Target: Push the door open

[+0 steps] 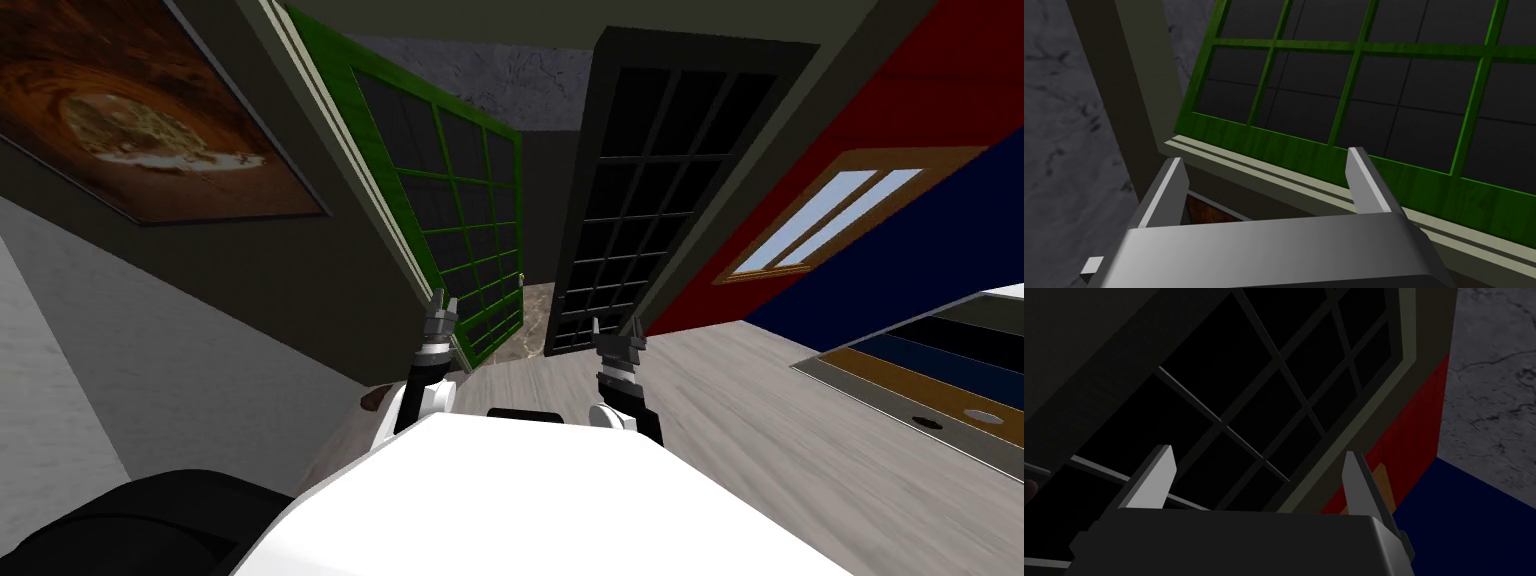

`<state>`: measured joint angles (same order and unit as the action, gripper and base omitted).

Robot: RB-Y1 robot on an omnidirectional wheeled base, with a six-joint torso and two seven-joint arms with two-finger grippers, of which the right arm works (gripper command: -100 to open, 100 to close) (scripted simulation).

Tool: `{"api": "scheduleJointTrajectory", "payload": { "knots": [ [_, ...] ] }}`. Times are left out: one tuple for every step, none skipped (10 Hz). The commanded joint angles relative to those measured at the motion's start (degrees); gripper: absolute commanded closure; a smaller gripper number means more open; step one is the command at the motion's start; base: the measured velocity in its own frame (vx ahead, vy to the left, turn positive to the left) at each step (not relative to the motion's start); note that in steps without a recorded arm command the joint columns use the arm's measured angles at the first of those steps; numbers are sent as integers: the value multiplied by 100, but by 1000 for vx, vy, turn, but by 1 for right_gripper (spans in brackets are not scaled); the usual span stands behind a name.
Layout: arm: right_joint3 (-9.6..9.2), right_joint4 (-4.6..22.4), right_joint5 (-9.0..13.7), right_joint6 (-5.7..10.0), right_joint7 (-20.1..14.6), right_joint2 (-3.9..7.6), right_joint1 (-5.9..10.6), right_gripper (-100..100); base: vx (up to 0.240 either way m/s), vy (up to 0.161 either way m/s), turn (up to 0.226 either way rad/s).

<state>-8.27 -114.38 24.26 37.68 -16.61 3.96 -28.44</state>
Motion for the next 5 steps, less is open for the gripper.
{"api": "scheduleJointTrajectory", "payload": {
  "knots": [
    [-59,209,153,177,-156,34,3,-100,49,-77,224],
    [-101,322,248,270,-242,45,1,-100,52,-80,204],
    [-185,550,438,457,-413,67,-2,-100,80,-106,322],
    [-227,664,533,551,-498,78,-4,-100,83,-113,288],
    [-269,778,628,645,-584,88,-5,-100,60,-107,211]
  ]
}}
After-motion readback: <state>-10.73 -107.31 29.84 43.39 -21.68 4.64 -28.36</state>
